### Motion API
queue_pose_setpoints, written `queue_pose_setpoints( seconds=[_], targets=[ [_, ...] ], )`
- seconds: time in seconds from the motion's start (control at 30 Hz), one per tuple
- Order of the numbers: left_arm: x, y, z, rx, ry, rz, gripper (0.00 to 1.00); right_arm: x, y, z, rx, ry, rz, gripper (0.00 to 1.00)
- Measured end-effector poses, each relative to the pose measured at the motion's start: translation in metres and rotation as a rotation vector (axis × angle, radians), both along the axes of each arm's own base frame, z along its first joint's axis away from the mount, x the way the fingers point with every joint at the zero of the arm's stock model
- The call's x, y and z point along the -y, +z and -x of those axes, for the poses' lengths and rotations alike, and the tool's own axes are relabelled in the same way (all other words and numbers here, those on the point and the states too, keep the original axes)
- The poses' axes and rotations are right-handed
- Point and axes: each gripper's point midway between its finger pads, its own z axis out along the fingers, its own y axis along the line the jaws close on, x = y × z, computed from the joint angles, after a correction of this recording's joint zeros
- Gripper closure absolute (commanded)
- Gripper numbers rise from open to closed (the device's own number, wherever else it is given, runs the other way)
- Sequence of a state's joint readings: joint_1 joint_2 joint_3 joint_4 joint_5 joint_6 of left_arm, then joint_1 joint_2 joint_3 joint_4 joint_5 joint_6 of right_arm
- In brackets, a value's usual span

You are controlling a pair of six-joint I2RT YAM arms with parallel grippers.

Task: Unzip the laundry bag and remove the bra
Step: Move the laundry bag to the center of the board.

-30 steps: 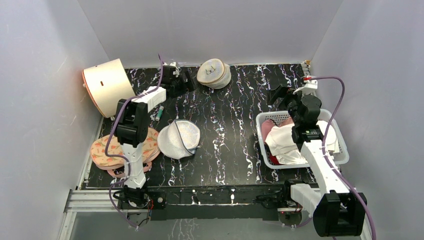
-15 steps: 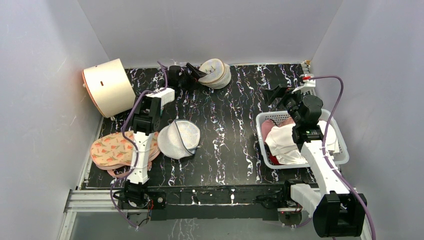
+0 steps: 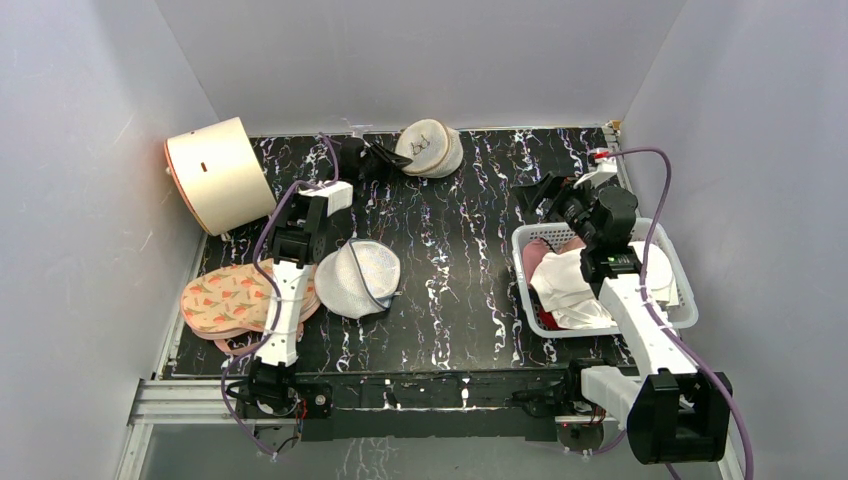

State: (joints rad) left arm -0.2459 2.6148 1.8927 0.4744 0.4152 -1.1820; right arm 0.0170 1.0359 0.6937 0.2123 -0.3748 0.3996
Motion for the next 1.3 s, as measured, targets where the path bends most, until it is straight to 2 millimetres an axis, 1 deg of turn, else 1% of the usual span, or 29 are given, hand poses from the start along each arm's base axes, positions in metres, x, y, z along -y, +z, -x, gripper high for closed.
queue_pose_setpoints(
  seconds=[0.1, 0.2, 0.3, 0.43, 0.57, 0.63, 0.67, 0.73, 0.8, 0.9, 0.97, 1.07, 1.13, 1.17, 1.23, 1.3],
  targets=[
    [0.002, 0.002, 0.003, 0.012, -0.03, 0.001, 0.95, -0.01, -0.003, 0.005, -0.027, 0.041, -0.006, 0.02],
    [0.004, 0.004, 0.01, 0.015, -0.069, -0.012, 0.98, -0.02, -0.008, 0.011, -0.07, 0.08, -0.009, 0.02],
    [0.003, 0.011, 0.027, 0.013, -0.118, -0.044, 1.0, -0.032, -0.015, 0.018, -0.12, 0.117, -0.004, 0.02],
    [0.0, 0.034, 0.061, 0.022, -0.193, -0.095, 1.0, -0.059, -0.032, 0.029, -0.213, 0.189, 0.02, 0.02],
    [-0.007, 0.066, 0.1, 0.064, -0.28, -0.173, 1.0, -0.099, -0.051, 0.048, -0.316, 0.285, 0.063, 0.02],
    [-0.01, 0.081, 0.121, 0.097, -0.323, -0.224, 1.0, -0.119, -0.058, 0.059, -0.362, 0.336, 0.09, 0.02],
    [-0.011, 0.086, 0.131, 0.111, -0.343, -0.245, 1.0, -0.126, -0.059, 0.063, -0.378, 0.354, 0.099, 0.02],
    [-0.013, 0.095, 0.156, 0.145, -0.396, -0.298, 1.0, -0.139, -0.064, 0.07, -0.43, 0.383, 0.123, 0.02],
    [-0.012, 0.099, 0.181, 0.179, -0.458, -0.342, 1.0, -0.141, -0.066, 0.071, -0.461, 0.385, 0.137, 0.02],
    [-0.005, 0.097, 0.219, 0.225, -0.575, -0.404, 1.0, -0.136, -0.068, 0.072, -0.501, 0.358, 0.158, 0.02],
    [0.005, 0.096, 0.238, 0.259, -0.648, -0.429, 1.0, -0.132, -0.066, 0.072, -0.517, 0.334, 0.172, 0.02],
    [0.025, 0.101, 0.265, 0.321, -0.769, -0.427, 1.0, -0.127, -0.055, 0.068, -0.516, 0.304, 0.192, 0.02],
    [0.035, 0.105, 0.278, 0.356, -0.833, -0.413, 1.0, -0.124, -0.047, 0.064, -0.501, 0.287, 0.201, 0.02],
    [0.037, 0.105, 0.282, 0.364, -0.852, -0.409, 1.0, -0.123, -0.045, 0.062, -0.497, 0.284, 0.205, 0.02],
    [0.037, 0.107, 0.286, 0.381, -0.876, -0.406, 1.0, -0.12, -0.044, 0.056, -0.499, 0.279, 0.209, 0.03],
    [0.035, 0.107, 0.287, 0.393, -0.886, -0.411, 1.0, -0.114, -0.048, 0.049, -0.519, 0.279, 0.198, 0.05]
  ],
)
